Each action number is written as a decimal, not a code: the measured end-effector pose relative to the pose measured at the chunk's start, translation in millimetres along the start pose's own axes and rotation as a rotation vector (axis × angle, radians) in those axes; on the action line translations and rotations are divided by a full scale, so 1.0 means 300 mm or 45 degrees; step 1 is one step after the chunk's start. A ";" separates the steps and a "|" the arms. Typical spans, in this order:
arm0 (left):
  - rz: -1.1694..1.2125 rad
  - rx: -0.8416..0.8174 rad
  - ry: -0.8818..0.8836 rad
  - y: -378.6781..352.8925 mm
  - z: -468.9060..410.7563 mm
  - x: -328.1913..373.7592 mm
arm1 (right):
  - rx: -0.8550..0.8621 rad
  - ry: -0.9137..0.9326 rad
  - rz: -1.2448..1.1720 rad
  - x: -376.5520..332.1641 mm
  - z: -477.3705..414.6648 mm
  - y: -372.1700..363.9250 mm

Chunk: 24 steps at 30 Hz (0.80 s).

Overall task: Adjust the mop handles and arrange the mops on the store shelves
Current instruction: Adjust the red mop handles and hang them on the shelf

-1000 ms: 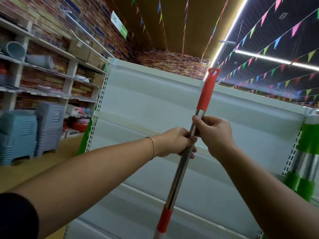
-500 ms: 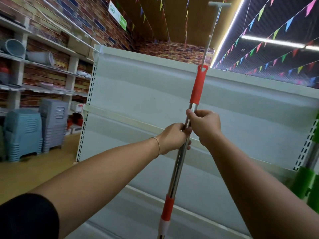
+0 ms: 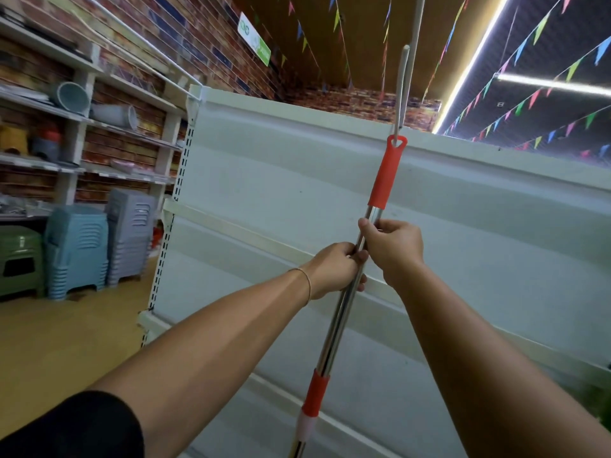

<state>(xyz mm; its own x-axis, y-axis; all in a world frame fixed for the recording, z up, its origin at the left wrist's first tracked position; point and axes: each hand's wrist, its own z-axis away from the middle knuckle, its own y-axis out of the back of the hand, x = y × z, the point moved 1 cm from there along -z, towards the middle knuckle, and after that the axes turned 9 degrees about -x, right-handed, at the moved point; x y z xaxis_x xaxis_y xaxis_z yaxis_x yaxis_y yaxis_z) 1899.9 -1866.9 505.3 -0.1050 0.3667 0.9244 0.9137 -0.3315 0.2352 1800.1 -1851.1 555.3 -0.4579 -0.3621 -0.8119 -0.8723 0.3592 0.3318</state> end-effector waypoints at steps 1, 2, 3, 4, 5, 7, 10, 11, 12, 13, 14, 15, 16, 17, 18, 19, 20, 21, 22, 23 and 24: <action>-0.012 0.010 0.006 -0.001 -0.008 -0.001 | -0.010 -0.011 -0.009 0.004 -0.008 0.001; -0.025 0.020 0.018 -0.001 -0.018 -0.002 | -0.019 -0.022 -0.015 0.010 -0.018 0.001; -0.031 0.027 0.032 -0.002 -0.026 -0.004 | -0.026 -0.031 -0.018 0.014 -0.026 0.002; -0.031 0.029 0.044 -0.002 -0.034 -0.006 | -0.034 -0.038 -0.021 0.019 -0.034 0.001; -0.028 0.026 0.053 -0.003 -0.040 -0.008 | -0.038 -0.042 -0.024 0.024 -0.041 0.001; -0.024 0.026 0.067 -0.003 -0.049 -0.013 | -0.046 -0.037 -0.032 0.034 -0.051 -0.001; -0.024 0.030 0.060 -0.006 -0.058 -0.017 | -0.050 -0.021 -0.048 0.048 -0.063 -0.005; -0.022 0.035 0.061 -0.006 -0.060 -0.020 | -0.049 -0.019 -0.053 0.052 -0.065 -0.006; -0.021 0.043 0.061 -0.008 -0.063 -0.024 | -0.047 -0.018 -0.059 0.057 -0.067 -0.009; -0.027 0.049 0.061 -0.008 -0.064 -0.027 | -0.044 -0.014 -0.067 0.061 -0.069 -0.012; -0.040 0.052 0.060 -0.007 -0.067 -0.031 | -0.040 -0.006 -0.069 0.067 -0.072 -0.016; -0.057 0.053 0.057 -0.005 -0.069 -0.033 | -0.036 0.005 -0.061 0.072 -0.074 -0.022; -0.070 0.052 0.049 -0.003 -0.071 -0.038 | -0.034 0.018 -0.046 0.076 -0.073 -0.027; -0.080 0.051 0.042 -0.003 -0.070 -0.037 | -0.032 0.030 -0.026 0.077 -0.072 -0.032; -0.083 0.051 0.034 -0.005 -0.068 -0.034 | -0.023 0.040 -0.001 0.077 -0.072 -0.036; -0.090 0.051 0.035 -0.008 -0.064 -0.030 | -0.008 0.049 0.032 0.077 -0.070 -0.038; -0.097 0.059 0.027 -0.010 -0.065 -0.030 | 0.006 0.059 0.067 0.077 -0.069 -0.041; -0.110 0.063 0.034 -0.010 -0.062 -0.031 | 0.012 0.061 0.097 0.079 -0.066 -0.045; -0.126 0.071 0.042 -0.013 -0.062 -0.030 | 0.012 0.056 0.123 0.084 -0.062 -0.051; -0.146 0.083 0.052 -0.012 -0.059 -0.032 | 0.014 0.048 0.148 0.091 -0.055 -0.057; -0.154 0.090 0.061 -0.013 -0.060 -0.036 | 0.018 0.038 0.170 0.100 -0.045 -0.063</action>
<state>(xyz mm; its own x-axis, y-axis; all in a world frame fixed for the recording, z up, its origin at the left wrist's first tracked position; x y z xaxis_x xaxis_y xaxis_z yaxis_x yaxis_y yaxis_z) 1890.4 -1885.1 499.8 -0.2327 0.3578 0.9043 0.9185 -0.2247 0.3252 1800.5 -1880.5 531.2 -0.5747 -0.3360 -0.7462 -0.8010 0.4177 0.4288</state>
